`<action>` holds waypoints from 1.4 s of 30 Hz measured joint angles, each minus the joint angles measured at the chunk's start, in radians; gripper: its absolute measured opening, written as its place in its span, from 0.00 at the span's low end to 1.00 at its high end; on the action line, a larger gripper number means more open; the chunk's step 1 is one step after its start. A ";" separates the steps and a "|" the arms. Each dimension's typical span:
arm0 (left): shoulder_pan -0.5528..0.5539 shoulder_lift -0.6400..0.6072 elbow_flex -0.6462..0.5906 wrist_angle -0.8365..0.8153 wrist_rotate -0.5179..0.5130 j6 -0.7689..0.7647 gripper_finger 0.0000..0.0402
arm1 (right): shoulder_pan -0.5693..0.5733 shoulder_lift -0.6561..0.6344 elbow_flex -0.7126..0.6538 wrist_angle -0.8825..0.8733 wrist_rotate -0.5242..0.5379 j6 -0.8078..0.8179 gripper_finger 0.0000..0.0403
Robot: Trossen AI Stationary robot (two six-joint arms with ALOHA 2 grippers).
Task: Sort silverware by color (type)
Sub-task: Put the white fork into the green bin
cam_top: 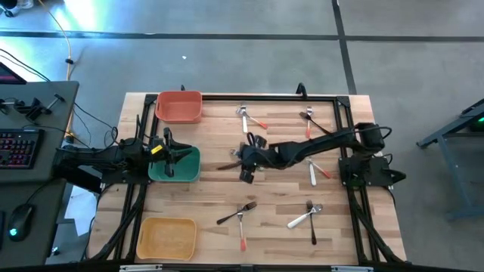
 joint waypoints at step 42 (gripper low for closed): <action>0.000 0.000 0.000 0.000 0.000 0.051 0.18 | -0.047 0.165 0.043 -0.128 -0.080 0.053 0.06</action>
